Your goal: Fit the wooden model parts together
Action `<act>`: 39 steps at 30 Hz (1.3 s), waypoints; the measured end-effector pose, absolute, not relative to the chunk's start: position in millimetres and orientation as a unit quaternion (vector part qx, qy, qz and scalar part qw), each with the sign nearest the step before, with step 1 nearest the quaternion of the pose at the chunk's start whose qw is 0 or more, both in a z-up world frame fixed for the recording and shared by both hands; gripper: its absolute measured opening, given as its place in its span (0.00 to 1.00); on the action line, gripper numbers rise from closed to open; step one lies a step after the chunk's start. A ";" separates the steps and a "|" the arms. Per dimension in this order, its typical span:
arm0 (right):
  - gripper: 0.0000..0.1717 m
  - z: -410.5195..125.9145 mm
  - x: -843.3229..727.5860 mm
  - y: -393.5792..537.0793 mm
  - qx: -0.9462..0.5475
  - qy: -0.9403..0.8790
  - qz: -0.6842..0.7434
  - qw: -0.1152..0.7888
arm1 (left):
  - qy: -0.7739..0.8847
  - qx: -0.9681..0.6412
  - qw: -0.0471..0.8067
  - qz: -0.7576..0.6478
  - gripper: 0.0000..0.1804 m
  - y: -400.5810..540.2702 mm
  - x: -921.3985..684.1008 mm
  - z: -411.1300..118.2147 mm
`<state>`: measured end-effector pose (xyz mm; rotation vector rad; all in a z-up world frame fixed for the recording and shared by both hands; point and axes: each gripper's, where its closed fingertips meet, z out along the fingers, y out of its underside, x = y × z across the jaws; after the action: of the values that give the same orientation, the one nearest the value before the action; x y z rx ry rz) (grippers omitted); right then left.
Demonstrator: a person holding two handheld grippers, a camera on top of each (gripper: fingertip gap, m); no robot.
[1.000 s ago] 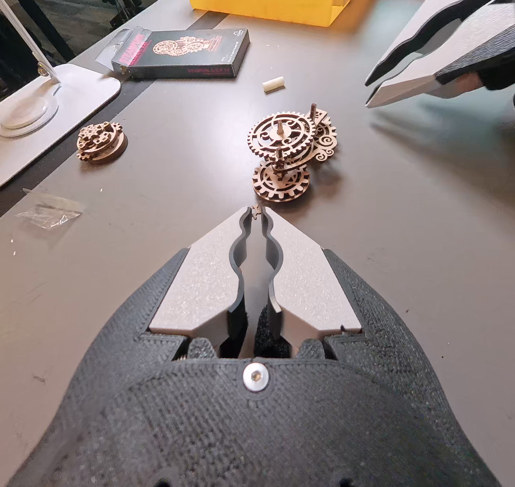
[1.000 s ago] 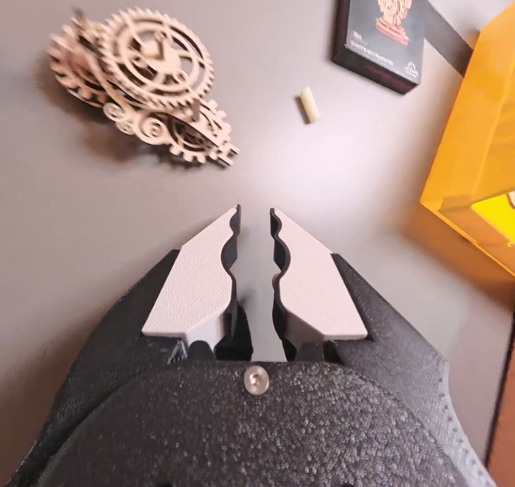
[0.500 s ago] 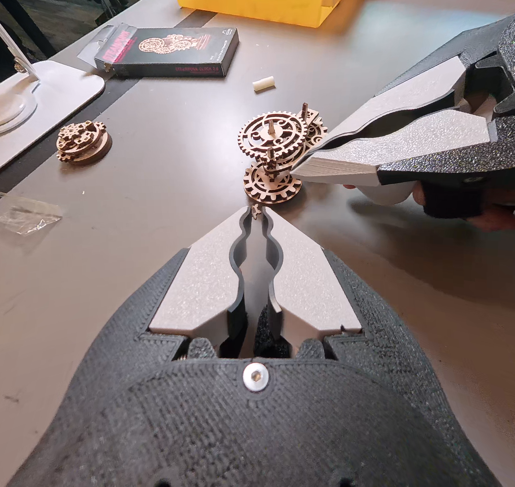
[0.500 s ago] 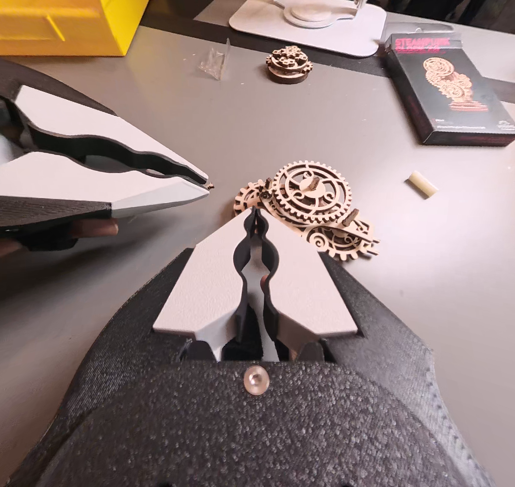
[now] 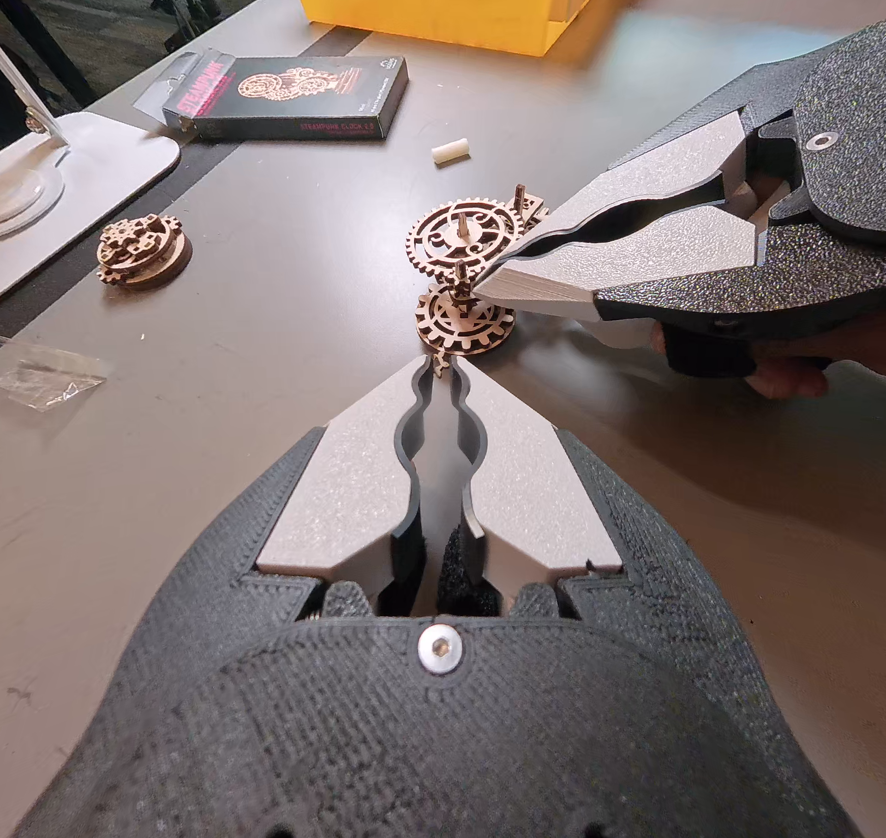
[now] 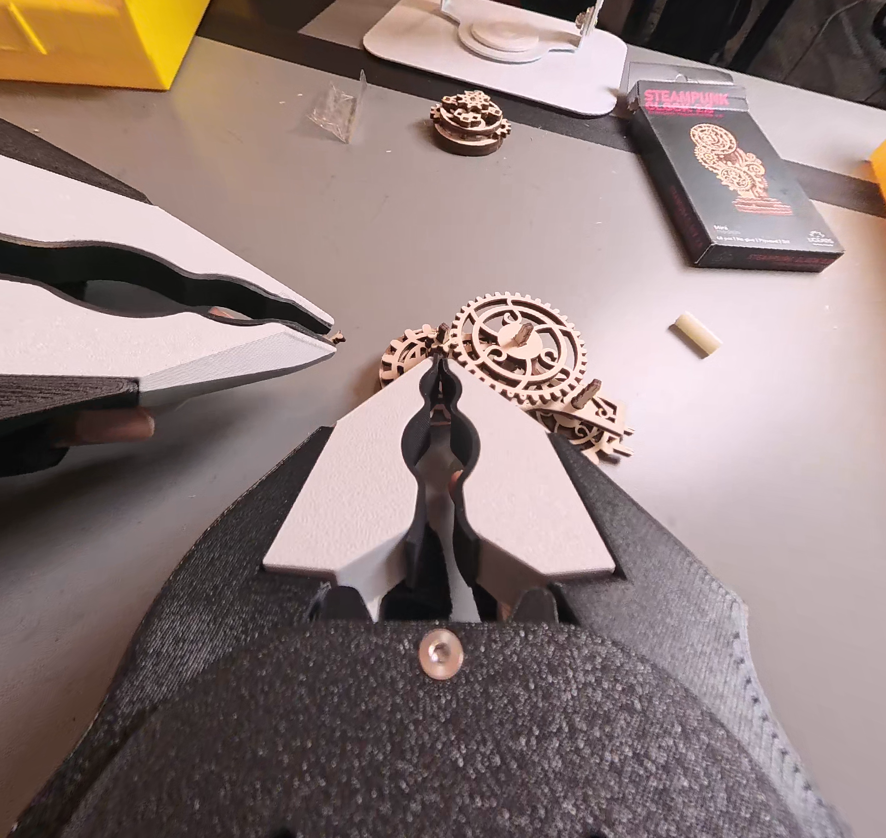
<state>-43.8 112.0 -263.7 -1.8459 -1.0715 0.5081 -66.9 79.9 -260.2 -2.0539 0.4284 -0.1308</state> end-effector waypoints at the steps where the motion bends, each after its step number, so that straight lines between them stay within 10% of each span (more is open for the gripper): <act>1: 0.00 -263.8 -43.5 111.3 -0.749 -0.435 0.206 0.456 | 0.176 -0.848 0.497 -0.054 0.03 79.9 -67.1 -260.0; 23: 0.00 -261.2 -43.0 106.4 -0.746 -0.444 0.209 0.450 | 0.175 -0.848 0.497 -0.054 0.03 79.6 -67.1 -260.2; 39: 0.00 -284.5 -48.7 58.3 -0.806 -0.451 0.271 0.271 | 0.173 -0.847 0.500 -0.057 0.03 79.5 -66.8 -257.6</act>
<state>-48.7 58.3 -284.5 -2.1708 -1.2143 0.7285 -66.8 79.5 -257.6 -2.0474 0.4179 -0.1374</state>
